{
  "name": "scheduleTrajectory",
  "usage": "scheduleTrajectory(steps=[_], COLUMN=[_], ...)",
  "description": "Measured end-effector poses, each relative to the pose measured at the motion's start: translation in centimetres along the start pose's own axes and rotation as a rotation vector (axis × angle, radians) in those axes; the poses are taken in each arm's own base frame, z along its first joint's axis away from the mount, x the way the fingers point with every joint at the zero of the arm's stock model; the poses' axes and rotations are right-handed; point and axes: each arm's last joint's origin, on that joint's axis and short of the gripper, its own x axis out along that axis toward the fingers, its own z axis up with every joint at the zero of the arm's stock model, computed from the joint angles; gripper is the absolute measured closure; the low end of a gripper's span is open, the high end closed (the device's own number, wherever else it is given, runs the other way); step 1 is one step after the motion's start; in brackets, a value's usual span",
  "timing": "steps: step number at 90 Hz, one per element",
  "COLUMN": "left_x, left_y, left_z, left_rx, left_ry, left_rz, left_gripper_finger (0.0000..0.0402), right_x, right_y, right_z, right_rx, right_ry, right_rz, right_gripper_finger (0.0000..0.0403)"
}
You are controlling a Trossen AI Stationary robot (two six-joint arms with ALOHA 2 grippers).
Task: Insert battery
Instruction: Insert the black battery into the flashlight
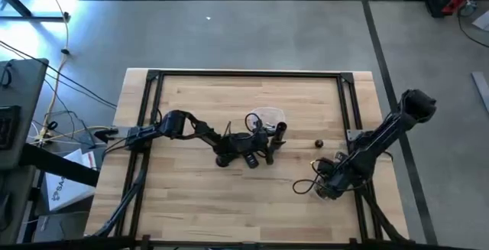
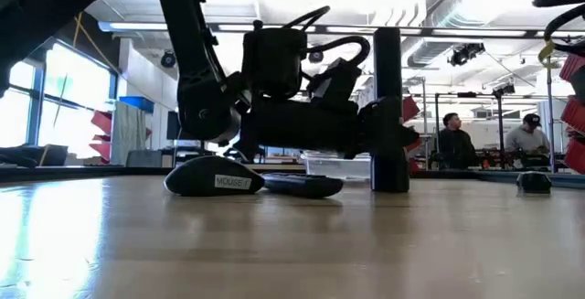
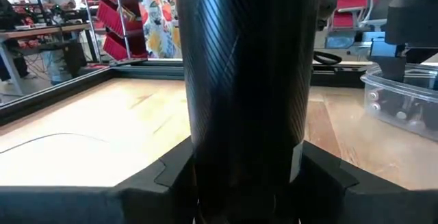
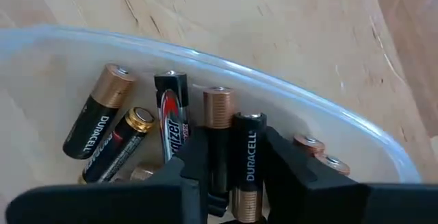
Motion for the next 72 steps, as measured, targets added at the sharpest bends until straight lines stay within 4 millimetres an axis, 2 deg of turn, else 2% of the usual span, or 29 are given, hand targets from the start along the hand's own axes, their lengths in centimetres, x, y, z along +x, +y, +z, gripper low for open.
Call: scheduleTrajectory(steps=[24,38,46,60,72], left_x=[0.0,0.0,0.0,0.0,0.0], left_y=[0.0,0.0,0.0,0.0,-0.1], left_z=[0.0,0.0,0.0,0.0,0.0], left_rx=[0.000,0.000,0.000,0.001,0.001], left_ry=[0.000,0.000,0.000,0.003,0.004], left_rz=[-0.001,-0.002,-0.002,-0.004,-0.008], left_gripper_finger=[0.0236,0.0236,0.0236,0.0236,0.0236], right_x=[-4.6,-5.9,-5.5,-3.3,-1.7], right_y=[1.2,1.9,2.0,0.9,0.6], right_z=[0.9,1.5,1.5,0.9,0.5], right_rx=[-0.123,-0.179,-0.204,-0.209,-0.219], right_ry=[-0.009,-0.055,-0.059,-0.006,0.011], right_rz=[-0.083,-0.064,-0.042,-0.061,-0.006], right_gripper_finger=[0.0392,0.0402,0.0402,0.0400,0.0382])
